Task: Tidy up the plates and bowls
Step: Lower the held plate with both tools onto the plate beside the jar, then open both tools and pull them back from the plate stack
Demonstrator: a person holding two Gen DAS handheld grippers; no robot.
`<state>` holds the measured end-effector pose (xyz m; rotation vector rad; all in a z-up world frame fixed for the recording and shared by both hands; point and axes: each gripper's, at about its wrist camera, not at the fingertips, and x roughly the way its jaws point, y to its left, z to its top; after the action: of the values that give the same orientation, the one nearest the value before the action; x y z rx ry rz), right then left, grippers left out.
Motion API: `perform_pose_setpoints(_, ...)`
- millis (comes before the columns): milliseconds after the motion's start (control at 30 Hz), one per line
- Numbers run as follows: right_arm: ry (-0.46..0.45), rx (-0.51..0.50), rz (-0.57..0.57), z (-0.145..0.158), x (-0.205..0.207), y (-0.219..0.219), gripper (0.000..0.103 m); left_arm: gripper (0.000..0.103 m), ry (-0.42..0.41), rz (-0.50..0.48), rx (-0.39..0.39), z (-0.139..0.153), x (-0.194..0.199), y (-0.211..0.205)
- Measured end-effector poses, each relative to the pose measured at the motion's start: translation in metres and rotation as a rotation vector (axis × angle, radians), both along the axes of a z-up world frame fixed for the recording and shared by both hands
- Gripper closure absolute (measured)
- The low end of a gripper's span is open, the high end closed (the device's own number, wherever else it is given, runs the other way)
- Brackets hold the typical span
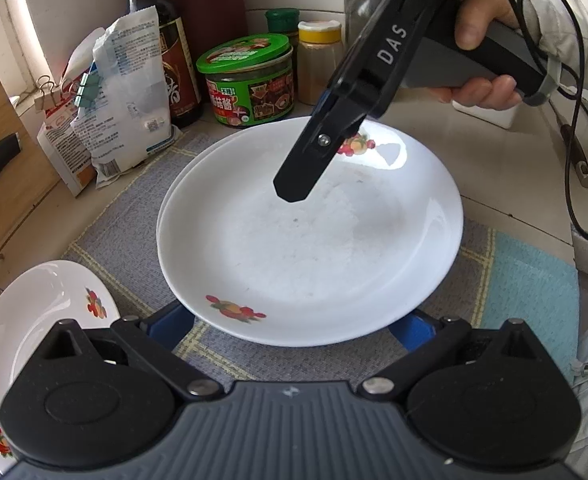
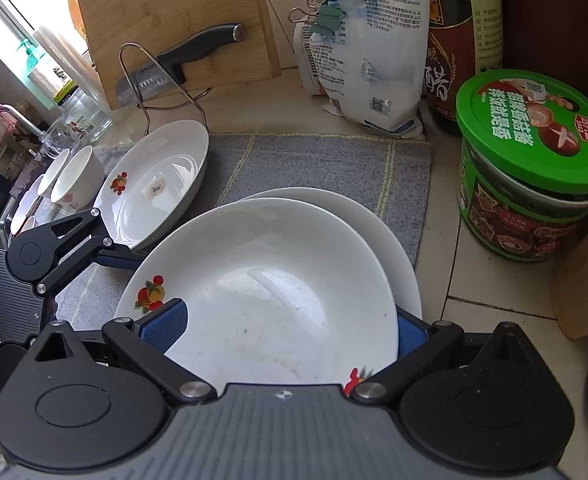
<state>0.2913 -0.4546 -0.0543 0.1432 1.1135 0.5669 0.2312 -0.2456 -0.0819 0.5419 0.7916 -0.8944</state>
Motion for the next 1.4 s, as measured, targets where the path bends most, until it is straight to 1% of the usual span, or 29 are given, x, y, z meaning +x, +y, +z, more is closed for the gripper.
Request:
perform_pose_setpoints(467, -0.006, -0.007, -0.017, 0.004, -0.006, -0.003, 0.000, 0.001, -0.016, 0.004, 0.022, -0.001, 0.000, -0.002)
perform_pose_setpoints(833, -0.006, -0.024, -0.037, 0.007, -0.008, -0.003, 0.000, 0.001, -0.026, 0.028, 0.032, 0.000, -0.001, 0.002)
perform_pose_setpoints(1400, -0.046, -0.121, -0.048, 0.017, -0.017, 0.002, 0.000, 0.001, -0.054, 0.042, 0.017, 0.008, -0.015, 0.013)
